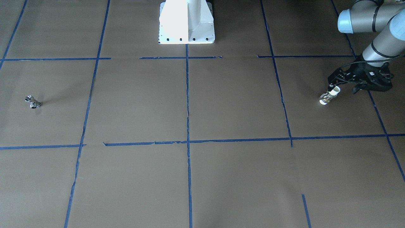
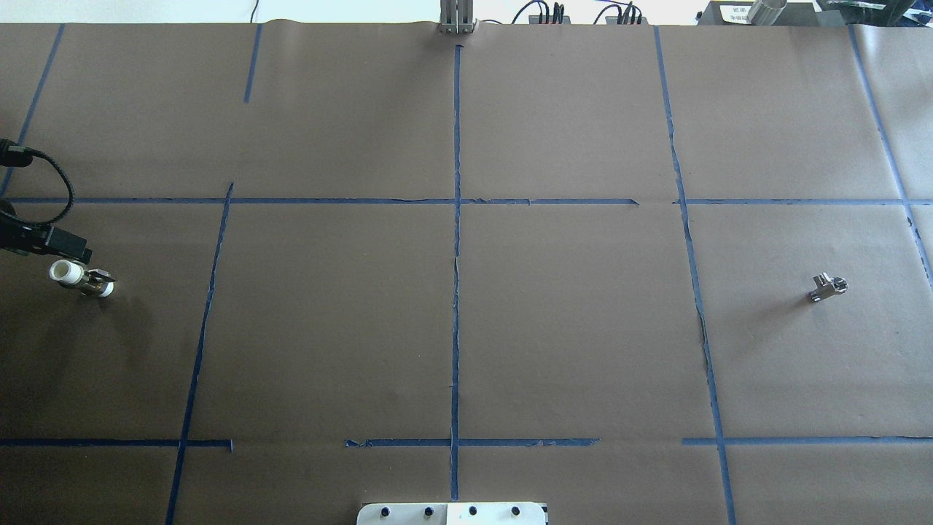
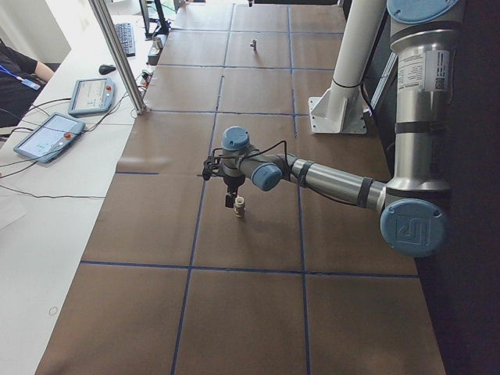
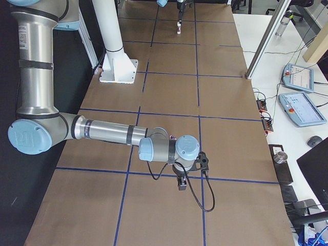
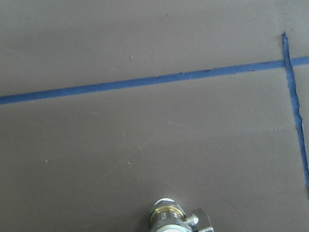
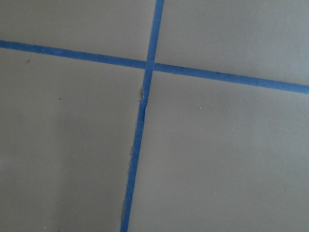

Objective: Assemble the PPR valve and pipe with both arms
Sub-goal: 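Lower the left gripper onto the white PPR fitting and grasp it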

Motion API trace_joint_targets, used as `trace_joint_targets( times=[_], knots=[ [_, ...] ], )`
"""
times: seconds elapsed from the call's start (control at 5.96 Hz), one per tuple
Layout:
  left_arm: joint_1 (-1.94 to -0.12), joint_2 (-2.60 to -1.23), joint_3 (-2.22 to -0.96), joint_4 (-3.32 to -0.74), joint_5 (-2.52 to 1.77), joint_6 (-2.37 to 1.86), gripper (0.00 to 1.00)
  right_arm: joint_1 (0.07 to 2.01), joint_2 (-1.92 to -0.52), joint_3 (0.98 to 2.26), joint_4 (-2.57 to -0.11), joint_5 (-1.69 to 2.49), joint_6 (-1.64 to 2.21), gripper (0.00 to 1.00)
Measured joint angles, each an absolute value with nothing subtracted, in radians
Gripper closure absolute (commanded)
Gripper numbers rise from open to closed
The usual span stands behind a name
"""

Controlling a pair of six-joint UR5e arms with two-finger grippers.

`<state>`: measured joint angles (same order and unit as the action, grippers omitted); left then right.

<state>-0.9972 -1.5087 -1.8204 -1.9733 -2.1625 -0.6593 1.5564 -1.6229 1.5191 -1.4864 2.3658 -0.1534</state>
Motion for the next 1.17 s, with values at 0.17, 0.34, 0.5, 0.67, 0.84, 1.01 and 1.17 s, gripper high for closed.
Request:
trace_joint_targets(
  times=[0.17, 0.34, 0.5, 0.67, 0.84, 1.01, 1.17],
  knots=[
    [-0.980, -1.508, -1.815, -1.977, -2.158, -0.665, 0.00, 1.556, -1.623, 1.519, -1.486, 2.366, -0.153, 0.00],
    [-0.972, -1.506, -1.812, -1.977, -2.157, -0.665, 0.00, 1.556, -1.623, 1.519, -1.486, 2.365, -0.153, 0.00],
    [-0.969, -1.504, -1.810, -1.977, -2.157, -0.662, 0.00, 1.556, -1.623, 1.519, -1.486, 2.365, -0.154, 0.00],
    [-0.969, -1.498, -1.809, -1.978, -2.157, -0.661, 0.00, 1.556, -1.625, 1.519, -1.486, 2.366, -0.154, 0.00],
    [-0.968, -1.491, -1.809, -1.978, -2.157, -0.660, 0.01, 1.556, -1.626, 1.519, -1.486, 2.367, -0.154, 0.00],
    [-0.968, -1.488, -1.809, -1.979, -2.157, -0.660, 0.50, 1.557, -1.627, 1.519, -1.486, 2.367, -0.154, 0.00],
    [-0.968, -1.487, -1.809, -1.979, -2.157, -0.662, 0.95, 1.556, -1.627, 1.519, -1.486, 2.367, -0.153, 0.00]
  ],
)
